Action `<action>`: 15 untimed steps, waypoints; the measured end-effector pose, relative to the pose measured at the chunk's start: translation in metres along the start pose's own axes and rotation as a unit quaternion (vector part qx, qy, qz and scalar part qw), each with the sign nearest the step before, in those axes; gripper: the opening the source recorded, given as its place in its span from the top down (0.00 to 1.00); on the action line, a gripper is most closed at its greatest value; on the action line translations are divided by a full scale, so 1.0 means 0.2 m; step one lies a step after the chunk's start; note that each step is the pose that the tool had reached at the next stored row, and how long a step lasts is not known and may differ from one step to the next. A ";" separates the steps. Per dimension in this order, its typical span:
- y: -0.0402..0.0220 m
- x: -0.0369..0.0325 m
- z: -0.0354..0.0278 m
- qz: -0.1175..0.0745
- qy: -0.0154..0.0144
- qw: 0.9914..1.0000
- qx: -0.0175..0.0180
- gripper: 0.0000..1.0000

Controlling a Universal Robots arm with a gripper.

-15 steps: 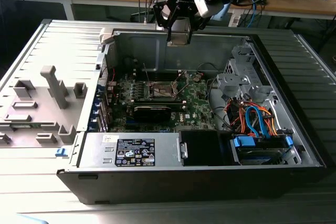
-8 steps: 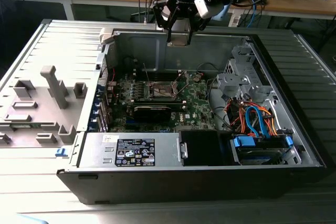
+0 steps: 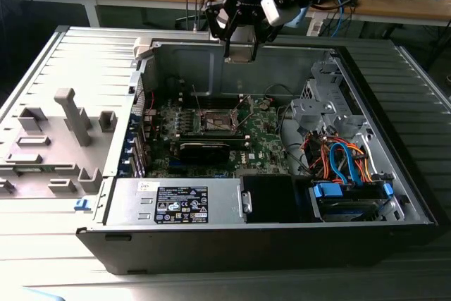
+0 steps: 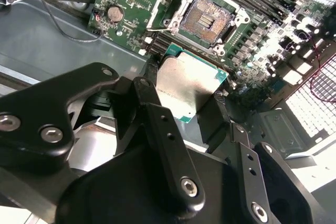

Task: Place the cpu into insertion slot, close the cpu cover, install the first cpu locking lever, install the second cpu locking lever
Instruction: 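Place the cpu into insertion slot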

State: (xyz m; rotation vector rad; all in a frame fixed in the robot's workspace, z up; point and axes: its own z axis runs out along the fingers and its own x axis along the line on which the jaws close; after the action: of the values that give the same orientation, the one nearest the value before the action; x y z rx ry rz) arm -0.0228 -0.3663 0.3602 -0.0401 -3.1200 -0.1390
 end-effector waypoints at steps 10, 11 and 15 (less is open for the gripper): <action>-0.019 0.000 0.023 0.000 0.000 1.000 0.000 0.45; -0.022 0.001 0.025 0.000 0.000 1.000 0.000 0.45; -0.030 0.011 0.027 0.000 0.000 1.000 0.000 0.45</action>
State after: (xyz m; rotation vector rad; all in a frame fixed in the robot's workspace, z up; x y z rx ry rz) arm -0.0252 -0.3717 0.3544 -0.0401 -3.1201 -0.1392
